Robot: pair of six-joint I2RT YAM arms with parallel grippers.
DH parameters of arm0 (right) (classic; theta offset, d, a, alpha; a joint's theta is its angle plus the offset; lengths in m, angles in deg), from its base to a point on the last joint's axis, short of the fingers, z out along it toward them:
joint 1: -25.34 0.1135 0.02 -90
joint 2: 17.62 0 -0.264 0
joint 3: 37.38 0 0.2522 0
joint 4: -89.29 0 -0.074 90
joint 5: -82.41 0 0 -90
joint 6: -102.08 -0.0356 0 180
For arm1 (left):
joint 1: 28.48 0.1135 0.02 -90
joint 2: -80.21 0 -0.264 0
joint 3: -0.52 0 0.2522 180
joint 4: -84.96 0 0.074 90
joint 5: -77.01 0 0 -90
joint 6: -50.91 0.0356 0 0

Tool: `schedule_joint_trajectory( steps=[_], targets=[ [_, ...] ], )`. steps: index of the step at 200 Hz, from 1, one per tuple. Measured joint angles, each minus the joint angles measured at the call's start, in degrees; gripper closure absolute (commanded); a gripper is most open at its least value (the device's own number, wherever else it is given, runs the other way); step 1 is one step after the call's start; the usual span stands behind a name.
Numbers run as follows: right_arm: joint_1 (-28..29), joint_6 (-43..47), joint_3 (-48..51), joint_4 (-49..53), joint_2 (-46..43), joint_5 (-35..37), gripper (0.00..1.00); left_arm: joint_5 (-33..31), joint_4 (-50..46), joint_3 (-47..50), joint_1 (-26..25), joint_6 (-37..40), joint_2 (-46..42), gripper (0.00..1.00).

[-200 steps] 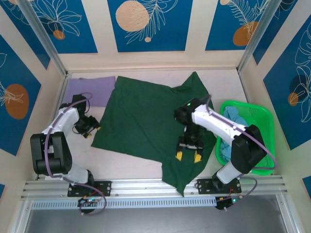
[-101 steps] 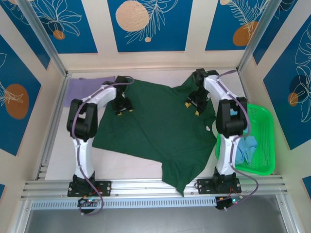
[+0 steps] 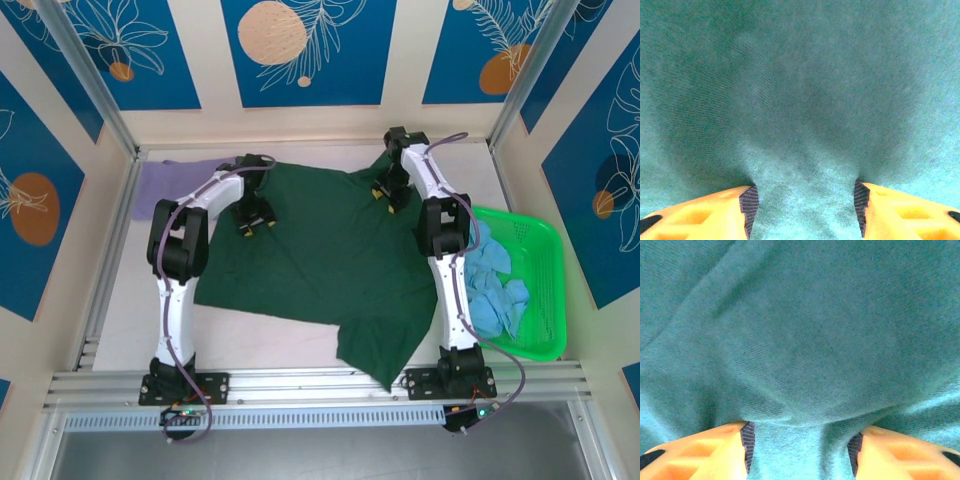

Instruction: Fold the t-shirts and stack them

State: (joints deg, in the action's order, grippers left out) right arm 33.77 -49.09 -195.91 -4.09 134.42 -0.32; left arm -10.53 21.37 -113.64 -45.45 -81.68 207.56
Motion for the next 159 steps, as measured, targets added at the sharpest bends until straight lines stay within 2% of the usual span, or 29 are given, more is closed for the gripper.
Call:
schedule_joint_trajectory(
  steps=[17,34,62,89,107,126,140,159],
  targets=[
    [-0.7,-0.2,-6.8,-1.7,3.7,-2.7,0.46,0.4,0.7,0.0,0.5,-1.9,0.0,0.38],
    [-1.5,-0.4,-9.9,-5.8,5.7,-5.2,0.40,1.0,1.2,-0.9,1.2,-2.8,0.2,0.37],
    [-2.4,-0.6,-12.8,-15.3,8.0,-8.2,0.28,1.4,0.4,-9.0,2.8,-3.2,4.9,0.35],
    [-2.5,-0.4,-14.8,-21.4,9.5,-9.7,0.17,0.4,0.0,-14.1,4.3,-3.6,7.2,0.28],
    [-2.4,1.1,-14.8,-23.3,9.3,-10.1,0.13,0.1,-0.8,-15.5,5.8,-3.9,7.3,0.19],
    [-2.1,2.7,-13.6,-22.6,7.3,-10.4,0.12,0.0,-0.9,-16.3,7.3,-3.5,6.6,0.12],
    [-1.7,4.8,-9.9,-20.6,2.9,-10.2,0.11,-0.1,-1.3,-15.5,7.8,-2.8,4.2,0.11],
    [-1.0,8.0,-1.7,-18.6,-6.3,-9.2,0.12,-0.2,-1.0,-9.5,8.1,-2.0,-3.7,0.13]
  ],
)
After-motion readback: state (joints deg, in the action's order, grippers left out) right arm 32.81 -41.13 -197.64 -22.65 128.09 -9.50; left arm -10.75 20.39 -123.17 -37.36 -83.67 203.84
